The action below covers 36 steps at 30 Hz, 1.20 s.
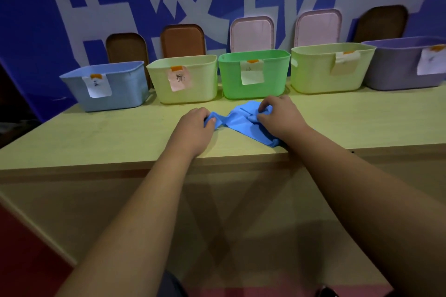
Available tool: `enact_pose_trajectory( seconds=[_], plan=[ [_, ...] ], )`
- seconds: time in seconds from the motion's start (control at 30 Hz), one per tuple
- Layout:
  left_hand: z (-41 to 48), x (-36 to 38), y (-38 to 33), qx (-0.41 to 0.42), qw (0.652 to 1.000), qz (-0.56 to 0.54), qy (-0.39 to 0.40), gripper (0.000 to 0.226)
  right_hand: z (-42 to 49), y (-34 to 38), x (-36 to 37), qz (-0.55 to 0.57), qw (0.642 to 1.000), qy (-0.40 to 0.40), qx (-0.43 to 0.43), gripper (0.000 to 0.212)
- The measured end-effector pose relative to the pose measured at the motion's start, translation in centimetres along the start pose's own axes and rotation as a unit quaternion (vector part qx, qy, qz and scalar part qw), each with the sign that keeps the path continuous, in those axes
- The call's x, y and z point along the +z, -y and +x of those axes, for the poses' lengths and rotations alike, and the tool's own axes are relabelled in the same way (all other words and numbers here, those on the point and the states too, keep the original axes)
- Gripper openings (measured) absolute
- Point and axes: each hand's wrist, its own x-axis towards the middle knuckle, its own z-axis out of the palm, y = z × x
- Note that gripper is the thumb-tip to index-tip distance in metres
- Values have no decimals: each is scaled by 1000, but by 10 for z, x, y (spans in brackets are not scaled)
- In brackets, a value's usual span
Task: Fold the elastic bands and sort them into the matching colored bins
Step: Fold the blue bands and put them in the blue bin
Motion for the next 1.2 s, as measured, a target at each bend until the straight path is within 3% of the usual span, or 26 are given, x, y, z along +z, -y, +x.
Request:
enact_pose_trajectory(
  seconds=[0.23, 0.4, 0.6, 0.7, 0.77, 0.87, 1.0, 1.1, 1.2],
  plan=[
    [-4, -1, 0, 1, 1000, -6, -13, 28, -15, 13, -23, 97, 992, -85, -9, 31],
    [-6, -4, -3, 10, 1000, -14, 2, 11, -29, 35, -59, 156, 979, -127, -38, 34],
    [-17, -7, -15, 63, 994, 83, -47, 43, -56, 58, -102, 223, 958, -164, -79, 25],
    [-36, -15, -46, 129, 989, 8, -69, 42, -69, 64, -115, 226, 956, -160, -94, 25],
    [-53, -18, -77, 145, 984, -98, -25, 43, -76, 66, -119, 225, 958, -146, -99, 27],
    [-75, -19, -117, 79, 928, -359, 65, 38, -89, 69, -121, 219, 963, -127, -89, 25],
    [-94, -28, -137, -12, 817, -576, 22, 24, -118, 66, -113, 296, 951, -77, -50, 19],
    [-109, -30, -137, -44, 767, -640, -14, 22, -142, 61, -97, 362, 930, -53, -15, 23],
    [-125, -19, -129, -62, 767, -639, -12, 22, -164, 53, -77, 463, 886, -27, 19, 26]
  ],
)
